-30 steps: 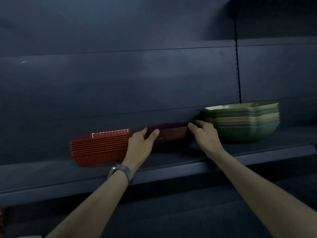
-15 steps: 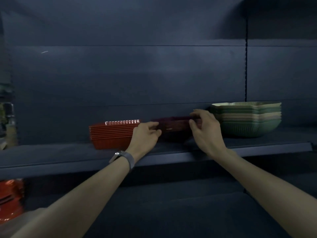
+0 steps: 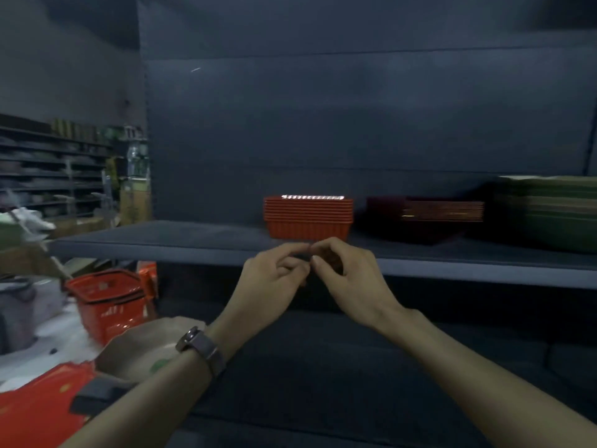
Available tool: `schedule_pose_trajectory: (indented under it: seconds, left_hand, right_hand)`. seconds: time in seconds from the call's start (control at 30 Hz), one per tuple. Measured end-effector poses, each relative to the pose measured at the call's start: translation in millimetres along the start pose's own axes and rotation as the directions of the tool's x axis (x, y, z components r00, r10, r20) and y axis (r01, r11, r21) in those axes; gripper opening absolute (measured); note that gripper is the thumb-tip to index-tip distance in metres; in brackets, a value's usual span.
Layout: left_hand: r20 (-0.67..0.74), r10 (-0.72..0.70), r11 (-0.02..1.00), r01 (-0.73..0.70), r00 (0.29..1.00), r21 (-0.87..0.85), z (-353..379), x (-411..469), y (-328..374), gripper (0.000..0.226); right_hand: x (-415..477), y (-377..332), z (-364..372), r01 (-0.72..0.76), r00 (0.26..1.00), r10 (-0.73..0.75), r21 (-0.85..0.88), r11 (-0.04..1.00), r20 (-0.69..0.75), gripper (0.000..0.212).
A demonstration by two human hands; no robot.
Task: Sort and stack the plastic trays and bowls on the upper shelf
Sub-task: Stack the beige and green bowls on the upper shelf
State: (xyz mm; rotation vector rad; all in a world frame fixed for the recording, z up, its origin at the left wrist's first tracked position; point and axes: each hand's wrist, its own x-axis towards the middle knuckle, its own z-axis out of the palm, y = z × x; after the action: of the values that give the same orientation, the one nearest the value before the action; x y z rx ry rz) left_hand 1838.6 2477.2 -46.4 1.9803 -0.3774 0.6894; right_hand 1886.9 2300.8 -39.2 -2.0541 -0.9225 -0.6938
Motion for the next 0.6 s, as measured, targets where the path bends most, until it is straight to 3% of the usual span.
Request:
schedule_pose_trajectory:
  seconds: [0.37,0.5,0.6]
  left_hand:
    - [-0.160,-0.150,0.940,0.191,0.976,0.282,-94.0,-72.0,-138.3,0.023]
    - [-0.260,-0.338,0.854,0.411,0.904,0.320,-126.1,-90.1,-192.9,0.023]
    - [-0.259,-0.501,0.745,0.564,0.826,0.356,-153.5,-103.5,-228.8,0.027]
  right_hand:
    - [-8.7,0.0,160.1,-0.050,0.962,0.030,0.066,0.997,0.272,0.021]
    - [-9.5,12.9,226.4,-0.160,0.889,0.140,0.010,0.987,0.435,0.024]
    - [-10.6,24.2,271.2,-0.175,0.823,0.176,-0.054,0.983,0.540,0.026]
